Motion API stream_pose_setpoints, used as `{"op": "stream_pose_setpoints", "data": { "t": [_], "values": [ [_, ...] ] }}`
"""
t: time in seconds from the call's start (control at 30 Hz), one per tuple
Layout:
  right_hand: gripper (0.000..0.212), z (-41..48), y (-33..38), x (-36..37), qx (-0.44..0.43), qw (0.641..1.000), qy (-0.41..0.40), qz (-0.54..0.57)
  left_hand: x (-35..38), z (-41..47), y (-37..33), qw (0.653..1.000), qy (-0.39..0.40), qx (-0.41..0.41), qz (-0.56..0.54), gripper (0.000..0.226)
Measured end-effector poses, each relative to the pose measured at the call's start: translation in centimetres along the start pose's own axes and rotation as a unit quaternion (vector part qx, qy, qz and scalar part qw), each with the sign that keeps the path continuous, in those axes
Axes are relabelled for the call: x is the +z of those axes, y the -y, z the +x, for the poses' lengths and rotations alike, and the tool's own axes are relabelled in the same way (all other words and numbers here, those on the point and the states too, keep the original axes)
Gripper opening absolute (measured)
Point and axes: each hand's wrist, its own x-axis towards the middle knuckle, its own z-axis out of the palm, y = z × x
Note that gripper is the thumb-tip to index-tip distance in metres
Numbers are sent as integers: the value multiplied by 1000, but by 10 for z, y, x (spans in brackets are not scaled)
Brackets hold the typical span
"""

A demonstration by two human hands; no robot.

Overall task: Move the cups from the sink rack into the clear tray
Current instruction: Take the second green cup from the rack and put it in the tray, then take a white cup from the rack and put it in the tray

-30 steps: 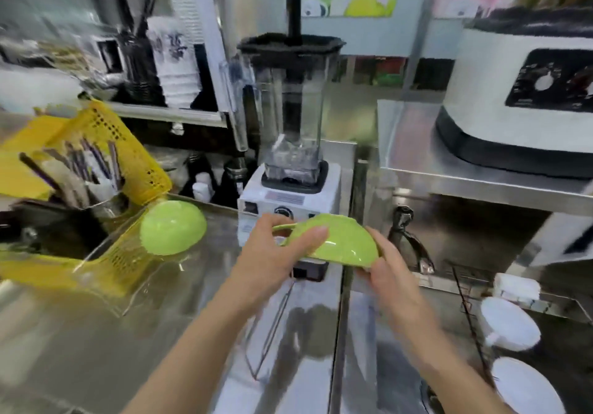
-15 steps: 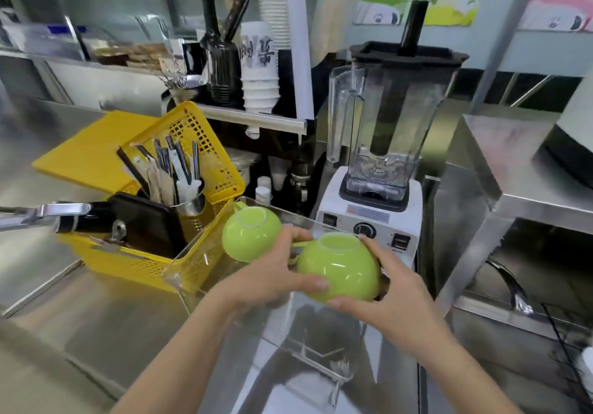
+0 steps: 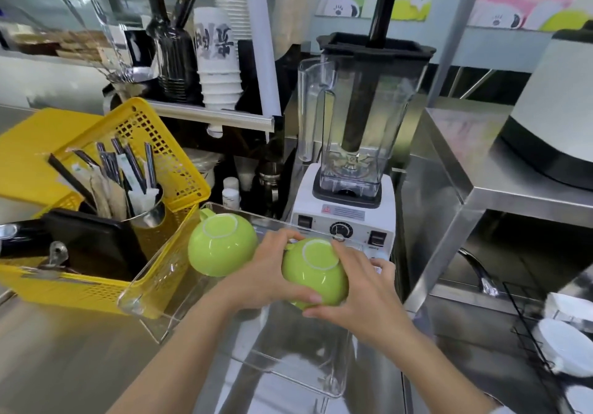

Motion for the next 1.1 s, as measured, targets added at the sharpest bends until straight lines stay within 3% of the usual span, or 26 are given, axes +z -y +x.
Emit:
{"op": "stream_pose_setpoints", "data": {
  "t": [0.47, 0.57, 0.67, 0.77, 0.9, 1.1],
  "values": [
    [105, 16, 2, 3, 7, 998, 54, -39, -3, 11, 5, 999, -10, 15, 50, 83],
    [103, 14, -2, 3, 16, 998, 59, -29, 0, 8, -3, 997, -10, 33, 72, 94],
    [97, 9, -4, -1, 0, 999, 36, -22, 5, 9, -14, 987, -57, 43, 145, 110],
    [81, -1, -10, -14, -13, 1000, -13, 22, 12, 9, -41, 973, -121, 70, 185, 98],
    [66, -23, -39, -40, 6, 991, -121, 60, 37, 5, -101, 969, -145, 147, 132, 66],
    [51, -76, -124, -78, 145, 967, -193, 85, 121, 13, -169, 974, -25, 218, 60, 28]
  ]
}}
